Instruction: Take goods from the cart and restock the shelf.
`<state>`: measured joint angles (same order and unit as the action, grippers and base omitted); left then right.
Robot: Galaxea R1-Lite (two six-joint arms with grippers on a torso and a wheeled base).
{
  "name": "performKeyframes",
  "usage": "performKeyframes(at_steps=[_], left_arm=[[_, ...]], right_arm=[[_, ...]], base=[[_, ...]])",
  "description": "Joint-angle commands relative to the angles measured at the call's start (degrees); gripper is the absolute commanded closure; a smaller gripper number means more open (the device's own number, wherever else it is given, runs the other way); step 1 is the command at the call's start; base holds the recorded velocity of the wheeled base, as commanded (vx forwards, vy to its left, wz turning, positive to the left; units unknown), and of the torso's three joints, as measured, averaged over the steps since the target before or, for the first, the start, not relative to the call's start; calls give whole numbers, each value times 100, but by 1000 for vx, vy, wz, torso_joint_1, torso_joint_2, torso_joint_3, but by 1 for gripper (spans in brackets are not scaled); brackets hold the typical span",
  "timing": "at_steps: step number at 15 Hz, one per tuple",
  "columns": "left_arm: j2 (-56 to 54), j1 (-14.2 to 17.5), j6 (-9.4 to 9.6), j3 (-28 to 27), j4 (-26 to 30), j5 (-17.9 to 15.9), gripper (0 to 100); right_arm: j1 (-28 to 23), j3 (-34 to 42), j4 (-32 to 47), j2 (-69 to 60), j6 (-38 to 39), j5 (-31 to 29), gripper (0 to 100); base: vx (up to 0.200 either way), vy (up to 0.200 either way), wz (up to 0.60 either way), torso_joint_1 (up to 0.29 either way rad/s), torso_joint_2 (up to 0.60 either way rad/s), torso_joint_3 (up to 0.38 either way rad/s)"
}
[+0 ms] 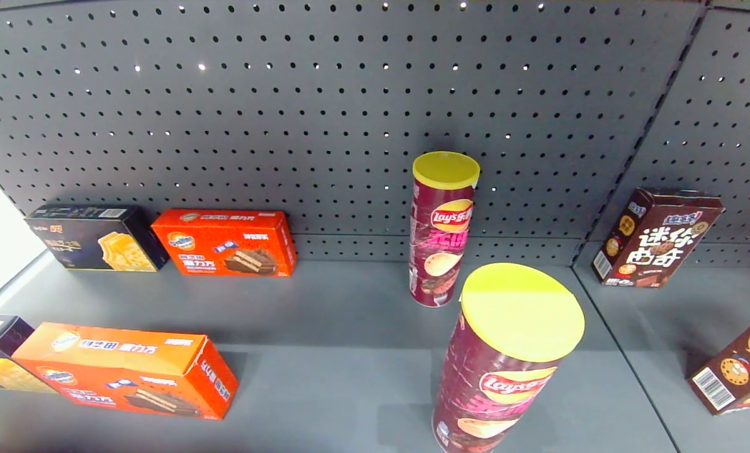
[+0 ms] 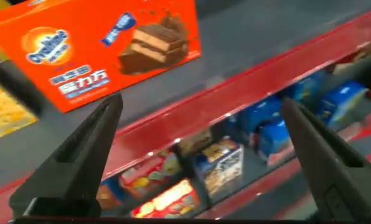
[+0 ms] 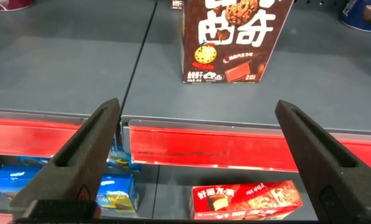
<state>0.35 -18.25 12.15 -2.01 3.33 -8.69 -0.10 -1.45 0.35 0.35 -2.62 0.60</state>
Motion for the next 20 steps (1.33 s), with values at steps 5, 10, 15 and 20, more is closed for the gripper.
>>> performKeyframes(at_steps=[5,10,15,20], left_arm=[[571,-179,-1154,-106,63,412,0],[589,638,-556,-80,63,1590,0],[518,1535,-776,-45,63,992,0],[457,1535,-925,201,-324,606,0]], right_arm=[[1,-4,0,9,-2,-7,0],[1,-4,9,9,16,2,0],[1,-4,9,9,16,2,0],[1,-4,0,9,16,28,0]], base=[[0,0,0,0,0,0],[0,0,0,0,0,0],[0,0,0,0,0,0],[0,0,0,0,0,0]])
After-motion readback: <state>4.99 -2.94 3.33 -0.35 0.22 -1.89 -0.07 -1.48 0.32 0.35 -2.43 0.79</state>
